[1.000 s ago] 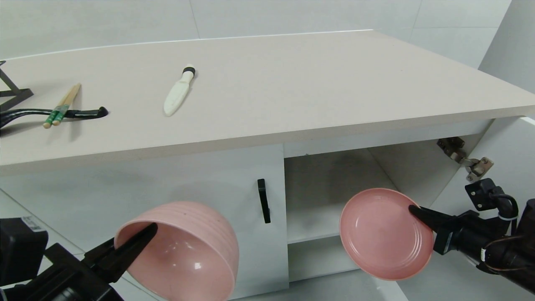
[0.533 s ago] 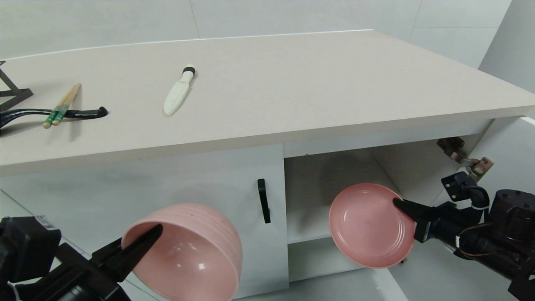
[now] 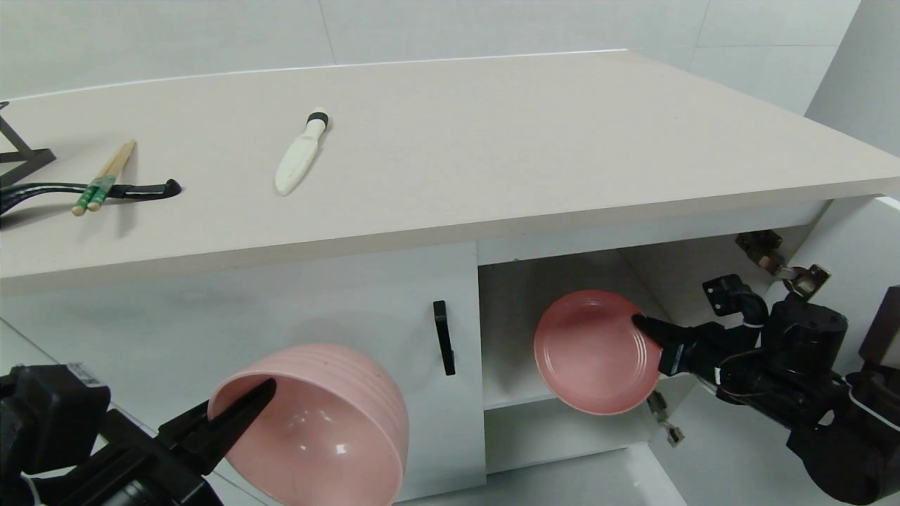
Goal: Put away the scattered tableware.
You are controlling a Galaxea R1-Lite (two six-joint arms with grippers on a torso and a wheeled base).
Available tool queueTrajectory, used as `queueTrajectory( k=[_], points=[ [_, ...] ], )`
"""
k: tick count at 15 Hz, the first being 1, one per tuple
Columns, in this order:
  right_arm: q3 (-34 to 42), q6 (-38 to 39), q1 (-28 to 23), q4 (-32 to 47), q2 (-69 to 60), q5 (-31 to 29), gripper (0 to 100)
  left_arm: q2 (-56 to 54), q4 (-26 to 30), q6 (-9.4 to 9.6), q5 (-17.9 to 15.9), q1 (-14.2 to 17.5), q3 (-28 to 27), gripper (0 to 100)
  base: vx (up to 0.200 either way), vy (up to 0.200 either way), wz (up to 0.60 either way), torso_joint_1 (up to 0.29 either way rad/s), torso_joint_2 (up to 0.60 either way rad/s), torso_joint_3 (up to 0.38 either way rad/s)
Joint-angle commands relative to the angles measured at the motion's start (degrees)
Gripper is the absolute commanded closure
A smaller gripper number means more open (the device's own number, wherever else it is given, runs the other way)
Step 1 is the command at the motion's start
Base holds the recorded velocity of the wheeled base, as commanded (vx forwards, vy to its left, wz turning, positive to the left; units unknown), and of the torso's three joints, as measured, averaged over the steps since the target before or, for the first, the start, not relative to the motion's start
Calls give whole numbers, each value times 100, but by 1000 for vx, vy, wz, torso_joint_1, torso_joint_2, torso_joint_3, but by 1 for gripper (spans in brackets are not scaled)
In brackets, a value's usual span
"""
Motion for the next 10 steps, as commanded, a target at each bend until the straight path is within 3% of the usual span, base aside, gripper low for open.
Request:
queueTrajectory(
  k=[1, 10],
  points=[
    [-307, 93, 2, -6, 456, 3, 100, -2, 0, 6, -6, 0, -7, 100, 0, 0, 0, 0, 0, 0],
    [-1484, 313, -34, -6, 1370, -314, 100, -63, -9, 32, 3, 9, -7, 100, 0, 0, 0, 0, 0, 0]
  ],
)
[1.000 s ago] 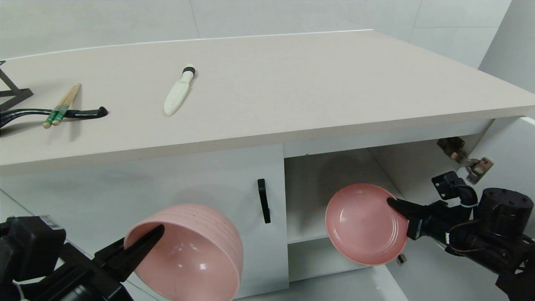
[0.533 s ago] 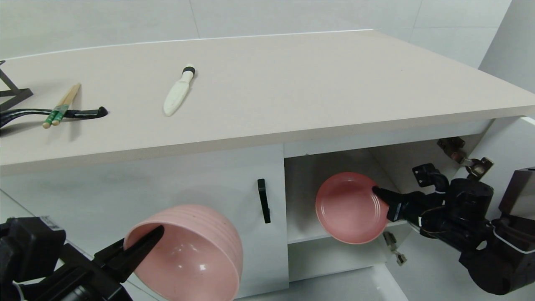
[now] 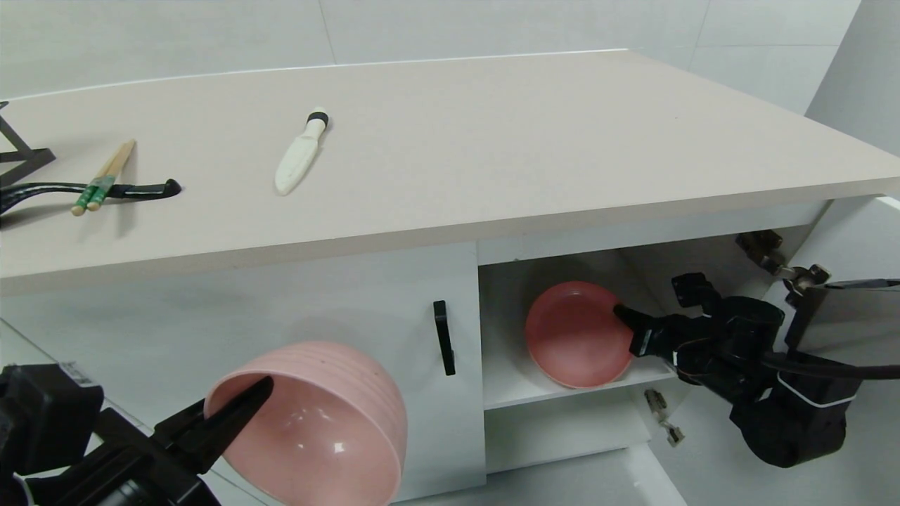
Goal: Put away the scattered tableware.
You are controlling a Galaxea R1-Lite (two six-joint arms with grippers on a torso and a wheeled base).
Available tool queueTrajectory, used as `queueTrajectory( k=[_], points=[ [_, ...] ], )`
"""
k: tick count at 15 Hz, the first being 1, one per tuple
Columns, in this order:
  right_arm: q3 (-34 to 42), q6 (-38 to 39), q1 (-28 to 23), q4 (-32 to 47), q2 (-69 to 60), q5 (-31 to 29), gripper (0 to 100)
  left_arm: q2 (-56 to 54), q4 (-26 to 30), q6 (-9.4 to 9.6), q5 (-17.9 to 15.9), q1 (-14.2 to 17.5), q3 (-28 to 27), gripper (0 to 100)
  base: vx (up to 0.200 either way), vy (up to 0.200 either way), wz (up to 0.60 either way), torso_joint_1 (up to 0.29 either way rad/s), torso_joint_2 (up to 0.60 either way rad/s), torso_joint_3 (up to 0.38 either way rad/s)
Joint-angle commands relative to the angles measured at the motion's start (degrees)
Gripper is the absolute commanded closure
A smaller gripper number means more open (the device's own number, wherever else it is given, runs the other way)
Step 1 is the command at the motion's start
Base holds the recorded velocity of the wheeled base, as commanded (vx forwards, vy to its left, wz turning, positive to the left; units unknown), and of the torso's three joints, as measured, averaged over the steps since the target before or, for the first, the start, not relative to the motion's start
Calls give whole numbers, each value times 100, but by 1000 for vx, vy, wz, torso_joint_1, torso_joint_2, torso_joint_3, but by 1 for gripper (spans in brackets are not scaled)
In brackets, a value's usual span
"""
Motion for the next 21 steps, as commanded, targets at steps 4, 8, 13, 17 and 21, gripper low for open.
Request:
queueTrajectory(
  k=[4, 8, 13, 17, 21],
  points=[
    [-606, 199, -27, -8, 557, -221, 100, -11, 5, -21, 3, 7, 4, 100, 0, 0, 0, 0, 0, 0],
    [-808, 260, -27, -8, 777, -335, 100, -2, 5, -21, 3, 7, 13, 100, 0, 0, 0, 0, 0, 0],
    [-896, 260, -27, -8, 882, -511, 100, -20, 5, -30, 3, 7, 48, 100, 0, 0, 0, 0, 0, 0],
    [-975, 234, -27, -8, 803, -537, 0, -11, 14, -30, 3, 7, 57, 100, 0, 0, 0, 0, 0, 0],
    [-659, 172, -36, -8, 258, -546, 0, -37, 5, -47, 12, -2, 66, 100, 0, 0, 0, 0, 0, 0]
  ],
)
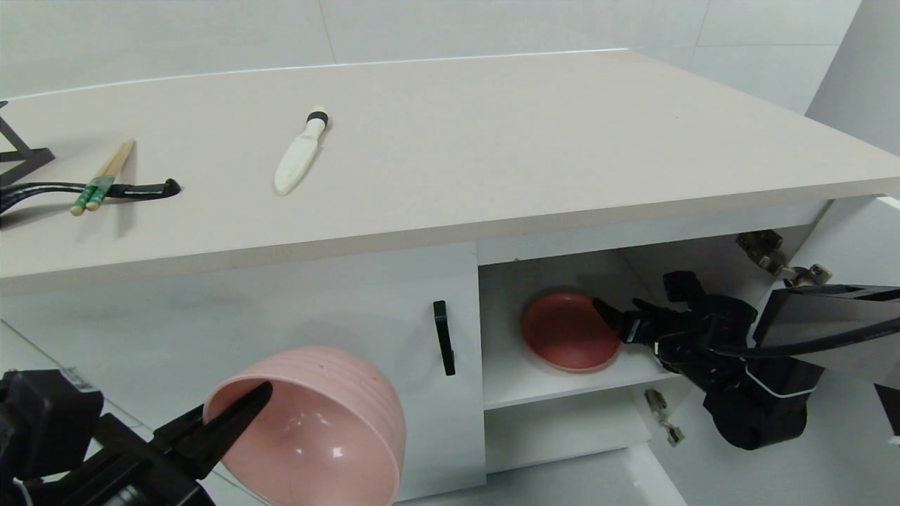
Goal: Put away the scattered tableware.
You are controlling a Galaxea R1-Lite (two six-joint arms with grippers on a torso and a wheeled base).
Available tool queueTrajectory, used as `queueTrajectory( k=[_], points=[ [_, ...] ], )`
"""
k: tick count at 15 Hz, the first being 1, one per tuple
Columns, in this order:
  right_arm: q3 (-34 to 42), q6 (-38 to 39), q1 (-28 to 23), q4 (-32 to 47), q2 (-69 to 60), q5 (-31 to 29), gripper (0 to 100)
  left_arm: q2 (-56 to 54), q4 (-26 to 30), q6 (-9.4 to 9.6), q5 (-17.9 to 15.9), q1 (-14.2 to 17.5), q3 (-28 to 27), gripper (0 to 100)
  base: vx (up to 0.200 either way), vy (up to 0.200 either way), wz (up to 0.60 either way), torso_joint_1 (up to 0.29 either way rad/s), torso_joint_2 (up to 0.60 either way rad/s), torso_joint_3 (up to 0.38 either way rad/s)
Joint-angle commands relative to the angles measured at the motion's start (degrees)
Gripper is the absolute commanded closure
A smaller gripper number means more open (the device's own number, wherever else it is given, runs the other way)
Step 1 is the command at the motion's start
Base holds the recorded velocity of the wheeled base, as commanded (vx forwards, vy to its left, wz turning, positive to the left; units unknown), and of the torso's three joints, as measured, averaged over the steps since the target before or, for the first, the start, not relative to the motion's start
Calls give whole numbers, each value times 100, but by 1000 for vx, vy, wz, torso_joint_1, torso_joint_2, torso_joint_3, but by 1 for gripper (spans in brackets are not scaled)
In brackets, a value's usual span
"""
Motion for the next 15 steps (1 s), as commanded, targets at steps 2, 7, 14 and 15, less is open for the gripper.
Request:
queueTrajectory(
  k=[2, 7, 14, 15],
  points=[
    [742, -152, 69, -8, -919, -2, 0, -73, -19, -7, 3, -18, 0, 100, 0, 0, 0, 0, 0, 0],
    [3265, -469, 95, -8, -3292, -2, 0, -337, -19, 116, -5, -791, -79, 100, 0, 0, 0, 0, 0, 0],
    [4636, -469, 51, -8, -4892, -29, 0, 1113, -81, 661, 12, -1213, -1143, 100, 0, 0, 0, 0, 0, 0],
    [4636, -486, 51, -8, -4892, -29, 0, 1210, -160, 705, 30, -1328, -1222, 100, 0, 0, 0, 0, 0, 0]
  ],
)
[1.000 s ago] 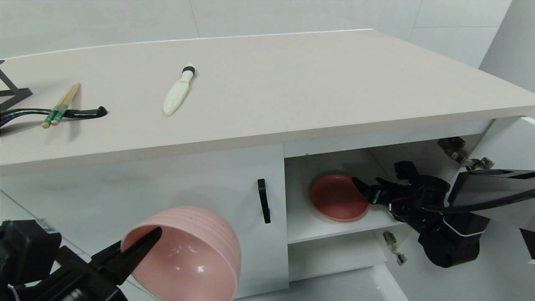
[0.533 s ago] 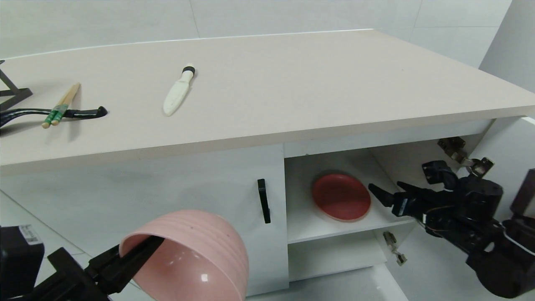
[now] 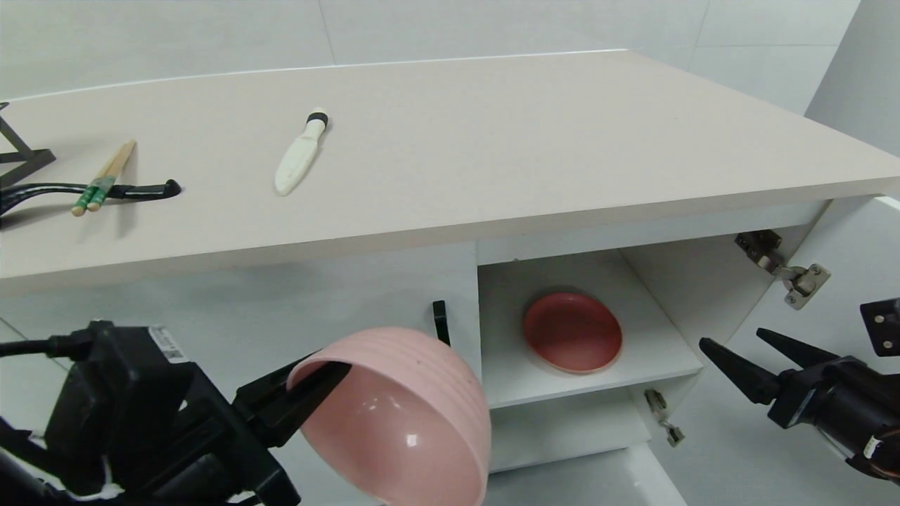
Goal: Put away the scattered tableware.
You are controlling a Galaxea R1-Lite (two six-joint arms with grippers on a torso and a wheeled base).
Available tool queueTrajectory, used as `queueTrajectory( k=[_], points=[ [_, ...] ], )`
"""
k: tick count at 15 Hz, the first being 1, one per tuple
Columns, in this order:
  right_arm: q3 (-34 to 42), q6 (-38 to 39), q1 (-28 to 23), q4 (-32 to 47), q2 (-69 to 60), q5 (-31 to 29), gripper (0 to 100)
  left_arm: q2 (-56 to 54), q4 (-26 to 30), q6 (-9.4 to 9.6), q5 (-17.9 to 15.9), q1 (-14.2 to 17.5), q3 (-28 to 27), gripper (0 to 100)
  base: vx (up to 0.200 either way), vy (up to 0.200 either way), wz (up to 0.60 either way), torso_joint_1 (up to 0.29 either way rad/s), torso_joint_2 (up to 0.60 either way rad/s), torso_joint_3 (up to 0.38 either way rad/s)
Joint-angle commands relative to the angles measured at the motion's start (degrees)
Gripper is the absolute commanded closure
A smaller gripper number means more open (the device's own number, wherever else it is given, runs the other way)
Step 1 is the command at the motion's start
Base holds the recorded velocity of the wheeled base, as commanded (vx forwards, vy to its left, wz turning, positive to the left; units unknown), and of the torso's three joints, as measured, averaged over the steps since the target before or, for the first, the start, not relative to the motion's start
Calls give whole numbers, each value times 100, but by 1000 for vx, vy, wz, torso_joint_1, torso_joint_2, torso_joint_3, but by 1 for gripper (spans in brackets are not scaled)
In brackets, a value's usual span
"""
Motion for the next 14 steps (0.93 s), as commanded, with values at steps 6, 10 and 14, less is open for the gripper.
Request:
queueTrajectory(
  k=[6, 10, 14],
  points=[
    [40, -84, 107, -6, -266, 19, 0, 2484, -1123, 32, 936, -1476, -1007, 100, 0, 0, 0, 0, 0, 0],
    [31, -708, 186, -6, -266, 28, 0, 4066, -2397, 14, 1639, -2065, -1763, 100, 0, 0, 0, 0, 0, 0],
    [-48, -734, 318, -6, -345, 28, 0, 4338, -2415, 23, 1973, -2118, -1983, 100, 0, 0, 0, 0, 0, 0]
  ],
)
